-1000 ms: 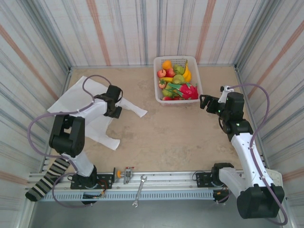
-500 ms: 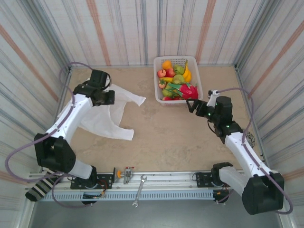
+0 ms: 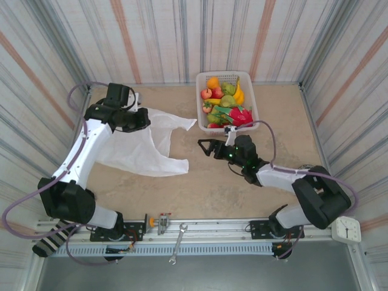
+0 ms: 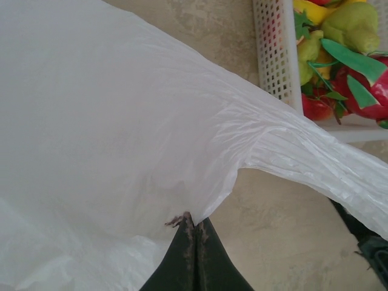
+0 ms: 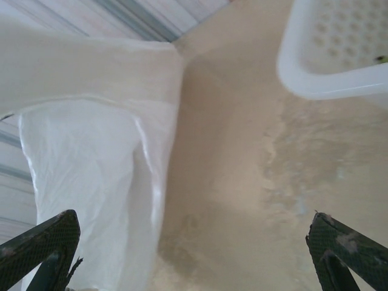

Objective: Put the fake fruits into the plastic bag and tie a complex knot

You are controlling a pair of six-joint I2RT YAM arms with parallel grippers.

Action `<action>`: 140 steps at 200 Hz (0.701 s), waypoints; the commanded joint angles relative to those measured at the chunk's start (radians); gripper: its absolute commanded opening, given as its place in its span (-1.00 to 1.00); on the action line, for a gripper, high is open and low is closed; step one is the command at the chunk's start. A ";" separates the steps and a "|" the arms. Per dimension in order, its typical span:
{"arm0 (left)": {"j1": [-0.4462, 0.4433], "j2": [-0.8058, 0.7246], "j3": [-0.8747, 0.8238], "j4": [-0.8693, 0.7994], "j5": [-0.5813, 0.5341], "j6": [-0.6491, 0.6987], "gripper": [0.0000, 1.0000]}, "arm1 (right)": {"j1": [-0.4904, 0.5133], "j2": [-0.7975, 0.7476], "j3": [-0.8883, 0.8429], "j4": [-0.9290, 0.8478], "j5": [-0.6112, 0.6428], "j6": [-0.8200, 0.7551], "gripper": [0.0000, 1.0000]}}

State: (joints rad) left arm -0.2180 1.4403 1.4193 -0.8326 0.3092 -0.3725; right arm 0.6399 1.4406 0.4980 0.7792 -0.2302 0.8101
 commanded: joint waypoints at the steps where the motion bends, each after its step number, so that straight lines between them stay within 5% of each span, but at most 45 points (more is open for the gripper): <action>1: 0.002 -0.024 0.018 0.030 0.089 -0.047 -1.00 | 0.061 0.090 0.029 0.213 0.084 0.048 0.98; 60: -0.006 -0.026 0.029 0.042 0.125 -0.055 -1.00 | 0.140 0.367 0.141 0.447 0.128 0.107 0.95; 140: -0.009 -0.058 0.020 0.022 0.149 -0.015 -1.00 | 0.158 0.500 0.350 0.356 0.111 0.056 0.82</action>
State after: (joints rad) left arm -0.2180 1.4185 1.4193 -0.7959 0.4171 -0.4156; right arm 0.7879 1.8996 0.7887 1.1431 -0.1303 0.8871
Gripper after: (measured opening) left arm 0.048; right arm 0.924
